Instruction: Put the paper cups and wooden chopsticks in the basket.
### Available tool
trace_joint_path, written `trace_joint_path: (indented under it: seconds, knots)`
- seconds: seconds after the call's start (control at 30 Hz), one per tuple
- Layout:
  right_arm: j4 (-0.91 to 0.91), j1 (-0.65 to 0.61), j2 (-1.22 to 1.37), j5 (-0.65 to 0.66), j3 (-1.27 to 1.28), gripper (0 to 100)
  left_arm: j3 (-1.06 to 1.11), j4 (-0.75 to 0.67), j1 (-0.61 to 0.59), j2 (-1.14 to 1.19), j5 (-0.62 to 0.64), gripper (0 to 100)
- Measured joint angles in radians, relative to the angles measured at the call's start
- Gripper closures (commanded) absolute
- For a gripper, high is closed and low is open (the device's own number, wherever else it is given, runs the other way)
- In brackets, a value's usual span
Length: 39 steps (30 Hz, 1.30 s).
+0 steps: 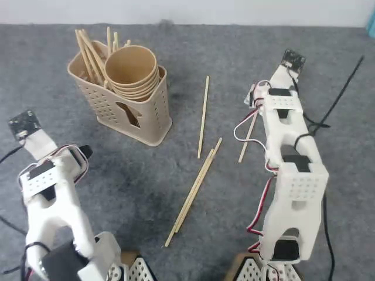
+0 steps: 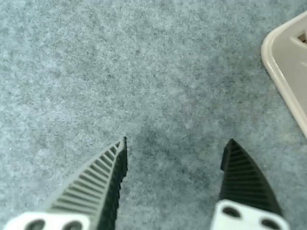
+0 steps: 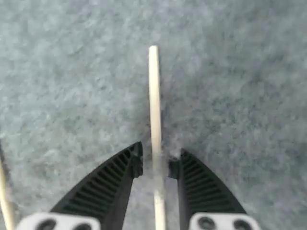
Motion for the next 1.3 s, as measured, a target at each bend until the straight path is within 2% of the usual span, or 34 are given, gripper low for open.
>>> trace_joint_path:
  seconds: [0.1,0.2,0.3,0.47,0.7,0.97,1.23,1.3]
  knots:
    - [0.052,0.003,0.071,0.0,-0.109,90.0,0.0,0.0,0.0,0.0,0.0,70]
    - [0.17,0.009,0.11,0.0,-0.213,99.8,0.0,0.0,0.0,0.0,0.0,70]
    - [0.293,0.028,0.14,-0.002,-0.299,99.1,0.0,0.0,0.0,0.0,0.0,70]
    - [0.6,0.037,0.138,0.005,-0.413,99.1,0.0,0.0,0.0,0.0,0.0,70]
    - [1.026,0.034,-0.026,0.152,-0.532,99.1,0.0,0.0,0.0,0.0,0.0,70]
    - [1.042,0.026,-0.446,0.167,-0.359,99.1,0.0,0.0,0.0,0.0,0.0,70]
    - [1.03,-0.164,-0.902,0.167,-0.126,99.1,0.0,0.0,0.0,0.0,0.0,70]
    - [0.976,-0.199,-0.967,0.167,-0.074,99.1,0.0,0.0,0.0,0.0,0.0,70]
